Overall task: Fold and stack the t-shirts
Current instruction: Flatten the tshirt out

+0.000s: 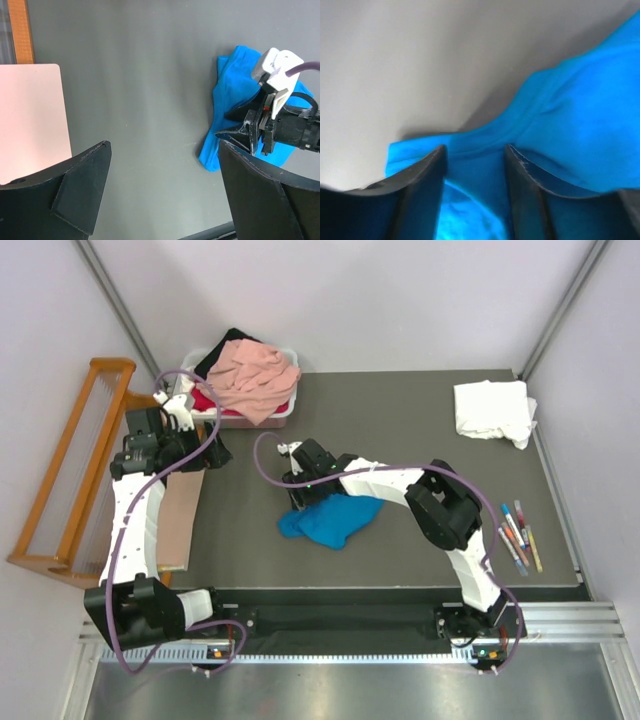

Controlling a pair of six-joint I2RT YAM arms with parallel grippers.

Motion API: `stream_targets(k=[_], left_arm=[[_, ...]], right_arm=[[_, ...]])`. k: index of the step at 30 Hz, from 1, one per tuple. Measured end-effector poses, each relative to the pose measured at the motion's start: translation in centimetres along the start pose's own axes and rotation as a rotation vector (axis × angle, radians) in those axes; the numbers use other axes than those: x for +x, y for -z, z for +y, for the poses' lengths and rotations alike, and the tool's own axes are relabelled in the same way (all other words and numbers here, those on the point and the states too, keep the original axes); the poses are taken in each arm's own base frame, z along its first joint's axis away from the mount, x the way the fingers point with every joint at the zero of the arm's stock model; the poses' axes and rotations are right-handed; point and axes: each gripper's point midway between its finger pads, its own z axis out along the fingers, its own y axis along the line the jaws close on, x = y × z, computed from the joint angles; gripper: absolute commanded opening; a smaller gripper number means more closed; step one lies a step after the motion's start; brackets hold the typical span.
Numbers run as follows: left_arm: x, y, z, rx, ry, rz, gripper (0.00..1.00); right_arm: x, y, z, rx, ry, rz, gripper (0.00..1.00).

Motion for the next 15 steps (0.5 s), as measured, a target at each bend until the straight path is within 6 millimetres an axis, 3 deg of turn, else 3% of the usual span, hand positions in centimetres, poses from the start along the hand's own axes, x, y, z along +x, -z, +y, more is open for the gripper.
stream_targets(k=[1,2,3,5,7,15], left_arm=[[-0.1,0.0,0.0,0.000,-0.001,-0.003,0.92],[-0.3,0.1,0.0,0.000,-0.004,-0.007,0.92],[-0.4,0.2,-0.1,0.001,-0.005,-0.010,0.92],[-0.6,0.2,-0.2,0.005,-0.007,-0.014,0.92],[-0.7,0.2,-0.3,0.012,-0.007,-0.015,0.92],[-0.6,-0.4,-0.1,0.017,0.002,0.003,0.92]], right_arm=[[0.1,-0.1,-0.2,0.004,0.000,0.003,0.64],[0.3,-0.1,-0.1,-0.003,-0.014,0.011,0.58],[0.1,0.0,-0.1,-0.003,-0.009,0.003,0.26],[0.3,0.0,-0.3,0.013,0.009,0.006,0.01],[1.1,-0.2,-0.8,0.039,-0.002,0.023,0.00],[1.1,0.1,-0.6,0.061,0.020,0.017,0.00]])
